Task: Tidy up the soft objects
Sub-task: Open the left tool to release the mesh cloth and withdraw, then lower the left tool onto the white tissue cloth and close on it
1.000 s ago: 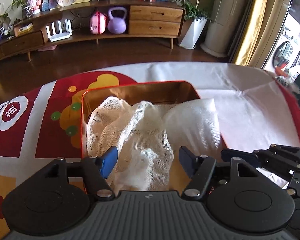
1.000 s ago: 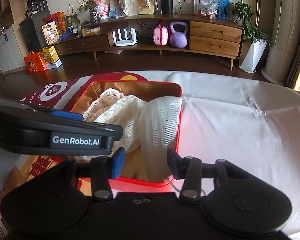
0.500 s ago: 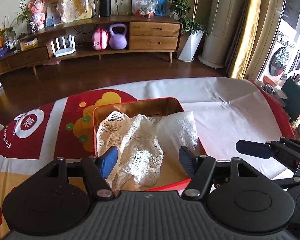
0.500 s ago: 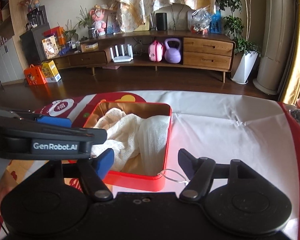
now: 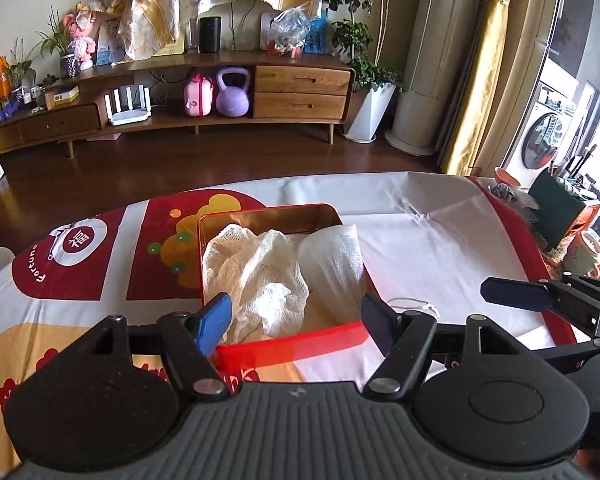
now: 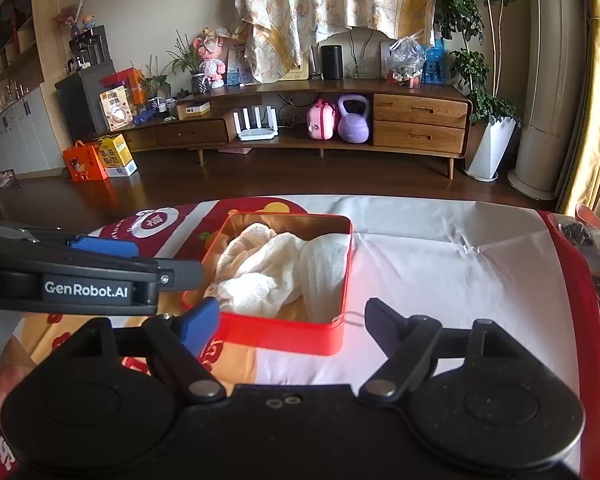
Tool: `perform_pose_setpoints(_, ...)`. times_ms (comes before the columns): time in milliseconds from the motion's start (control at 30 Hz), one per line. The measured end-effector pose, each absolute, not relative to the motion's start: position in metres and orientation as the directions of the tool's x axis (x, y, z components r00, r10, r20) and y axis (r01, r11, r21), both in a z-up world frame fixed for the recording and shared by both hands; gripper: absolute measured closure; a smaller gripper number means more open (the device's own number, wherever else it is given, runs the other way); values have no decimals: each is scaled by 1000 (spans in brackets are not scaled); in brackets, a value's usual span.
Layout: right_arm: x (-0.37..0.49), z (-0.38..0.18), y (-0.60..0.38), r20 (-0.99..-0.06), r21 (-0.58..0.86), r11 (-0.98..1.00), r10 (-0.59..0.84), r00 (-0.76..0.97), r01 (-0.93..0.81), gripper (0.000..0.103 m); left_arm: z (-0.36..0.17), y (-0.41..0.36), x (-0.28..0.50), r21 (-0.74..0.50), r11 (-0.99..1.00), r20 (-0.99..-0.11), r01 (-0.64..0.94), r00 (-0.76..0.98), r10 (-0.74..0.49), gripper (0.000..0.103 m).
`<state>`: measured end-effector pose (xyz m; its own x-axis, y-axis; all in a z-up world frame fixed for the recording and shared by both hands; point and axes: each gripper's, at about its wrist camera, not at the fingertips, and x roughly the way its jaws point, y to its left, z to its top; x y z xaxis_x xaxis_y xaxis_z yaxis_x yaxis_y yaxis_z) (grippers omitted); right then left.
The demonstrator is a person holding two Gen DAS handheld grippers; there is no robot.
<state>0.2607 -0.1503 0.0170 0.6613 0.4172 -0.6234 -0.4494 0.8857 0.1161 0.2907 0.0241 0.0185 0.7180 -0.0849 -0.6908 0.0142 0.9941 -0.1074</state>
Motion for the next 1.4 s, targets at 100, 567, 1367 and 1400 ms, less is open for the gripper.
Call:
perform_pose_setpoints(100,246,20,-152,-616,117,883,423,665,-454,17,22,25,276,-105,994,-684,18,724,-86,31)
perform_pose_setpoints(567,190,26,-167,-585,160,884,443,679,-439,4,35,27,205,-122,992,-640,44,760,-113,19)
perform_pose_setpoints(1367,97,-22,-169,-565,165,858,487,667,-487,1,-5,39,106,-150,987,-605,58,784,-138,1)
perform_pose_setpoints(1400,95,-25,-168,-569,163,856,488,662,-490,1,-9,40,102,-145,988,-605,56,785,-133,1)
